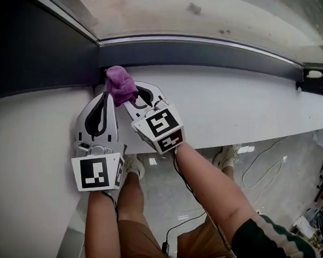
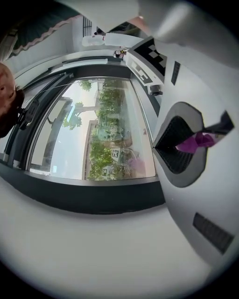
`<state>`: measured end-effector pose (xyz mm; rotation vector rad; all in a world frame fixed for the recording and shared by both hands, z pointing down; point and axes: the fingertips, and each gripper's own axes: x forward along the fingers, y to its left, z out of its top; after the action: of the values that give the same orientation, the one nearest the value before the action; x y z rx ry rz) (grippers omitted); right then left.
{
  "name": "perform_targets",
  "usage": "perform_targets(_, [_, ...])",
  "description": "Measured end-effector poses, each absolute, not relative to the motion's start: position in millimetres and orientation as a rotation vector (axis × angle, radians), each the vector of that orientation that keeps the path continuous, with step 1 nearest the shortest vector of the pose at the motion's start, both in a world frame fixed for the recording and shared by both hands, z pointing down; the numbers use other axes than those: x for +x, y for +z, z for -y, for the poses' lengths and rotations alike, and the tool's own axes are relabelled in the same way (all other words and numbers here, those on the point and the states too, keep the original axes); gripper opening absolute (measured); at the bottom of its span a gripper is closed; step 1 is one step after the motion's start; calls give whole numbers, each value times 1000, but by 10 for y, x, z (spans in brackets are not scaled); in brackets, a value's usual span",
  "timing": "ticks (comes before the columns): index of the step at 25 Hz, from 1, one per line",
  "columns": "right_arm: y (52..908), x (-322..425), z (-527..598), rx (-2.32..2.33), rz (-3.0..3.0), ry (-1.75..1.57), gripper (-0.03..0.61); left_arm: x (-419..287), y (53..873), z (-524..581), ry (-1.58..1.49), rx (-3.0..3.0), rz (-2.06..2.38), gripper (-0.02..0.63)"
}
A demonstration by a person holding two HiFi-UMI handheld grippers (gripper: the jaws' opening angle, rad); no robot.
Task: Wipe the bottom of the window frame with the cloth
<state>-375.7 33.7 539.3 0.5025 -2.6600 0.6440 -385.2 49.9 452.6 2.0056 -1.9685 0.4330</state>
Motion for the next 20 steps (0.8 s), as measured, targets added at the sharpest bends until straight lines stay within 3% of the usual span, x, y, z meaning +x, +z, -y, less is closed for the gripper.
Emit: perform_targets(20, [5702, -3491, -280, 408, 2498, 679, 103, -3732, 4745, -487, 507, 1960, 1906, 9])
